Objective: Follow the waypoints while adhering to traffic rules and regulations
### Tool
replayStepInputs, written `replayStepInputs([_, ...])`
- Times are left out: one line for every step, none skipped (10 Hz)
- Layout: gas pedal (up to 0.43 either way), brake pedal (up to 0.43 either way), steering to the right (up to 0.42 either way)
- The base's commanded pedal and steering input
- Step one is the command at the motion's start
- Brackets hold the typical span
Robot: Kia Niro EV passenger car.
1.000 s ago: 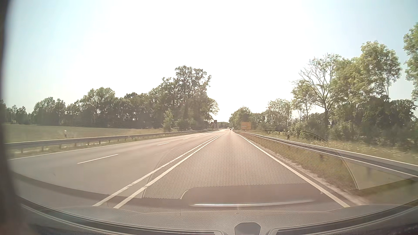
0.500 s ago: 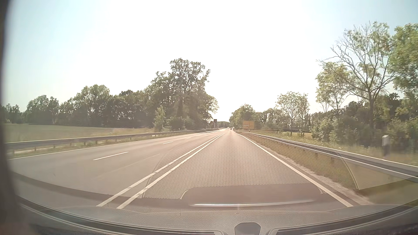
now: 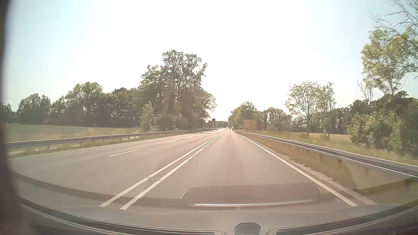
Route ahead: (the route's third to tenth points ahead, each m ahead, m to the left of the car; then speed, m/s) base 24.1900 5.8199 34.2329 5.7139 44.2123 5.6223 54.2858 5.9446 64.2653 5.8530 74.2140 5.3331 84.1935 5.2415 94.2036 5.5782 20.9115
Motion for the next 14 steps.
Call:
replayStepInputs([0.000, 0.006, 0.008])
replayStepInputs([0.000, 0.006, 0.008])
replayStepInputs([0.000, 0.006, 0.008])
replayStepInputs([0.000, 0.006, 0.008])
replayStepInputs([0.000, 0.006, 0.008])
replayStepInputs([0.000, 0.006, 0.007])
replayStepInputs([0.000, 0.006, 0.007])
replayStepInputs([0.000, 0.006, 0.007])
replayStepInputs([0.000, 0.006, 0.006])
replayStepInputs([0.000, 0.006, 0.006])
replayStepInputs([0.000, 0.006, 0.006])
replayStepInputs([0.008, 0.006, 0.006])
replayStepInputs([0.008, 0.006, 0.006])
replayStepInputs([0.008, 0.006, 0.006])
